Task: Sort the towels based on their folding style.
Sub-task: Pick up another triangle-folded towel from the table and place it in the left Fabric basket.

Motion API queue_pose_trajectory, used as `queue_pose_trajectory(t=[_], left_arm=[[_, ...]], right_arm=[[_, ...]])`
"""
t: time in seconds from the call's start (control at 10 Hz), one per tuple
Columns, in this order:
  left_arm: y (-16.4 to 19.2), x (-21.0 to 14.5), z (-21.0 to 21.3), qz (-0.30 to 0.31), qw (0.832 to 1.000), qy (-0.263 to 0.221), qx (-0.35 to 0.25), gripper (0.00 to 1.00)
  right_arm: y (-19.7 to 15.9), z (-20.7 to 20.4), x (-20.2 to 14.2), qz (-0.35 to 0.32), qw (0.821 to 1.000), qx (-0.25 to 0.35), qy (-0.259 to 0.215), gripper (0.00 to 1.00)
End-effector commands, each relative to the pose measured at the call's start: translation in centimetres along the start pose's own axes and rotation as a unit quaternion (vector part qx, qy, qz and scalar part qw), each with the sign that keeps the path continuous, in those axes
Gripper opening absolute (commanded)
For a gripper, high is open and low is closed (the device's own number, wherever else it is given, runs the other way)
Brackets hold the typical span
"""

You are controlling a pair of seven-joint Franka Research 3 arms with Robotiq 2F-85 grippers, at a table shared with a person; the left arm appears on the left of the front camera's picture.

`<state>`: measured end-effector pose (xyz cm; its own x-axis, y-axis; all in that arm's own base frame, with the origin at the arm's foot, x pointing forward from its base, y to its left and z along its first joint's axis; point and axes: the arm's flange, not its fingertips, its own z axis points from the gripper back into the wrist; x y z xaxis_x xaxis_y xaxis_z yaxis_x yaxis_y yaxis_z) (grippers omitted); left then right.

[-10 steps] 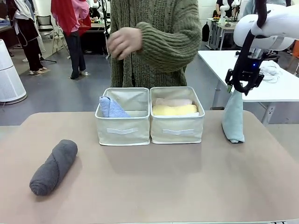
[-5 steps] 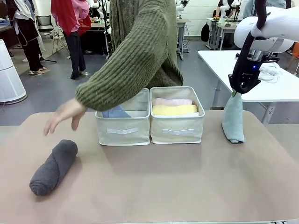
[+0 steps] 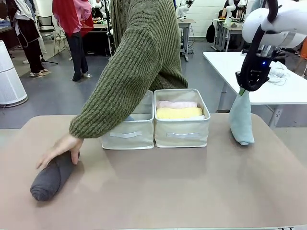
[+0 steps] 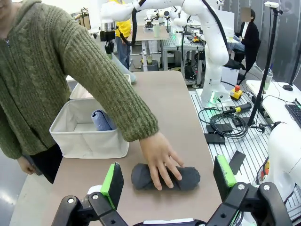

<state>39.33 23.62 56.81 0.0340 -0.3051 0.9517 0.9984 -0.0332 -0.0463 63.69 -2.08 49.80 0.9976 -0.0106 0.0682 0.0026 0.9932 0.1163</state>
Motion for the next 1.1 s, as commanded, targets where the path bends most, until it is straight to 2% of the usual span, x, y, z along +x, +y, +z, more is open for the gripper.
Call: queue_pose_trajectory(t=[0.0, 0.2, 0.4, 0.6, 1.0], left_arm=[[-0.2, 0.1, 0.2, -0.001, 1.0, 0.0, 0.003, 1.0], [-0.2, 0.1, 0.2, -0.001, 1.0, 0.0, 0.003, 1.0], [-0.2, 0.1, 0.2, -0.001, 1.0, 0.0, 0.003, 1.0], [-0.2, 0.1, 0.2, -0.001, 1.0, 0.0, 0.003, 1.0], [-0.2, 0.1, 0.2, -0.001, 1.0, 0.0, 0.003, 1.0]], right_arm=[[0.7, 5.3, -6.8, 0.069, 0.998, -0.001, 0.003, 0.0], [1.4, 11.0, -13.0, 0.106, 0.994, -0.027, -0.028, 0.0], [2.3, 14.0, -16.6, 0.132, 0.989, -0.044, -0.055, 0.0], [5.6, 14.8, -17.7, 0.195, 0.978, -0.021, -0.071, 0.0], [14.1, 14.5, -17.6, 0.287, 0.955, -0.024, -0.067, 0.0]])
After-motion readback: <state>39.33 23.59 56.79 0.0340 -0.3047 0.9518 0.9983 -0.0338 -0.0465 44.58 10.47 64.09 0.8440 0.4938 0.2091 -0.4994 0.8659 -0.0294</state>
